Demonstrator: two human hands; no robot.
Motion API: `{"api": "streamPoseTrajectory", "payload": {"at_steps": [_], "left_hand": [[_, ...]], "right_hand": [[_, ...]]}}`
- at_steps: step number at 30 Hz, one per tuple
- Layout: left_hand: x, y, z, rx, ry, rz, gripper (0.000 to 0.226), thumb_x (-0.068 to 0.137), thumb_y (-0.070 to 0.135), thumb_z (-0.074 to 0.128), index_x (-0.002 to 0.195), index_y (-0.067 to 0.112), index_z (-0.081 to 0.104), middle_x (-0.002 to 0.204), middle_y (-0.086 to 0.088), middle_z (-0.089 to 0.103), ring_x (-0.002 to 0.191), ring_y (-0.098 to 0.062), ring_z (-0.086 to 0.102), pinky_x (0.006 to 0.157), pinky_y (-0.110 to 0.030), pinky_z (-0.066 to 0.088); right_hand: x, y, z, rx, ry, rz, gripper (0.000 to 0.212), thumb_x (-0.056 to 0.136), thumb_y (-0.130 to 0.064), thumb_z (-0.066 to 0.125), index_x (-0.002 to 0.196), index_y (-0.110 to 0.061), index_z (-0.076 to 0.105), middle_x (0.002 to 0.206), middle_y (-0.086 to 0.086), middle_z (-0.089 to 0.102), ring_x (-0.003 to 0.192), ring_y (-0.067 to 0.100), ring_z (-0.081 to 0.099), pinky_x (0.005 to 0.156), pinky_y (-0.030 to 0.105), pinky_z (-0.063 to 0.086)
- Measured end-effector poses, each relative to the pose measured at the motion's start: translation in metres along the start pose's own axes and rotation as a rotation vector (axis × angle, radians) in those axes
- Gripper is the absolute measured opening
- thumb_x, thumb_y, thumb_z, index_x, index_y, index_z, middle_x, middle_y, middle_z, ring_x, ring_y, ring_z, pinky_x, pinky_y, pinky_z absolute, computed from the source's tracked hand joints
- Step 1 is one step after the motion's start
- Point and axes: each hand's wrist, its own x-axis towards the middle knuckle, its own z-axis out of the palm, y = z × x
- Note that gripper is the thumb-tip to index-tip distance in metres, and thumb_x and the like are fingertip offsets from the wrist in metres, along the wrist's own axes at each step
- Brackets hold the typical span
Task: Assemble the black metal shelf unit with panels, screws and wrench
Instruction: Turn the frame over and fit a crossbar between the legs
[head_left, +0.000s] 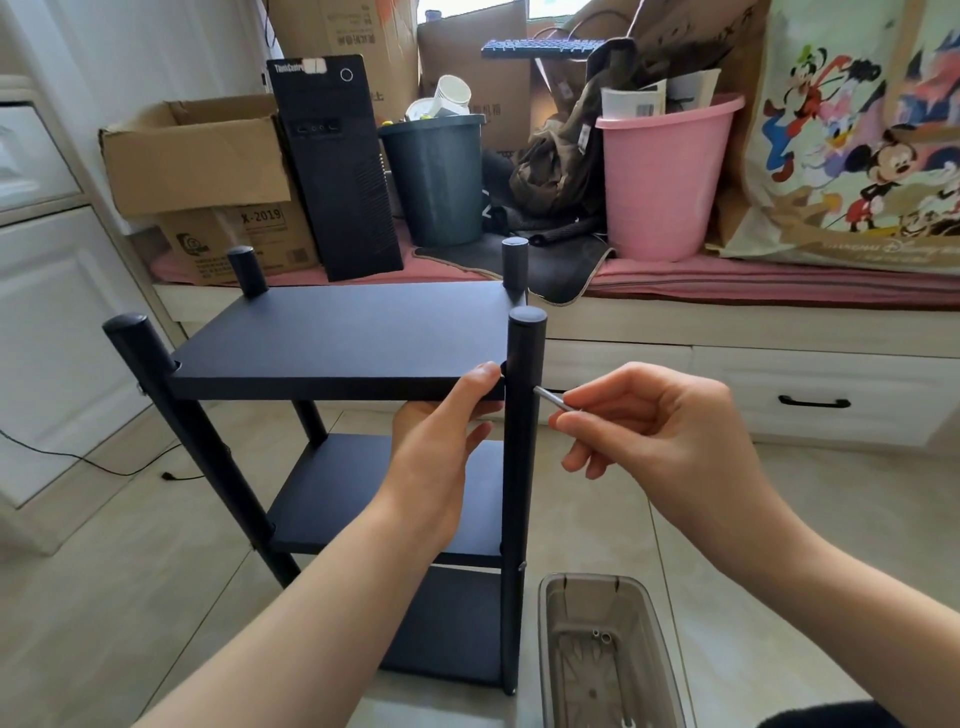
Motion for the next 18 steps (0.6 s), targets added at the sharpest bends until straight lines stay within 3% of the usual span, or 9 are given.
{"api": "streamPoseTrajectory", "payload": {"at_steps": [9, 18], "left_hand": [[0.0010, -0.0001, 0.0007, -0.003, 0.019, -0.010, 0.062, 0.063, 0.056, 0.069, 0.109, 0.014, 0.072, 0.111, -0.009, 0.075, 0.110, -0.023, 0.068, 0.096, -0.035, 0.048], [0.0018, 0.0001, 0.0006, 0.004, 0.030, -0.003, 0.051, 0.066, 0.053, 0.069, 0.102, 0.017, 0.073, 0.110, -0.009, 0.075, 0.111, -0.025, 0.068, 0.098, -0.037, 0.048]], "right_hand": [[0.0001, -0.0019, 0.0033, -0.033, -0.006, -0.016, 0.009, 0.079, -0.001, 0.076, 0.085, -0.006, 0.072, 0.069, 0.004, 0.074, 0.057, 0.022, 0.071, 0.055, 0.024, 0.056], [-0.0001, -0.0024, 0.0043, -0.110, -0.005, -0.062, 0.010, 0.079, -0.004, 0.077, 0.086, -0.011, 0.072, 0.070, -0.003, 0.074, 0.058, 0.018, 0.071, 0.055, 0.021, 0.056]]}}
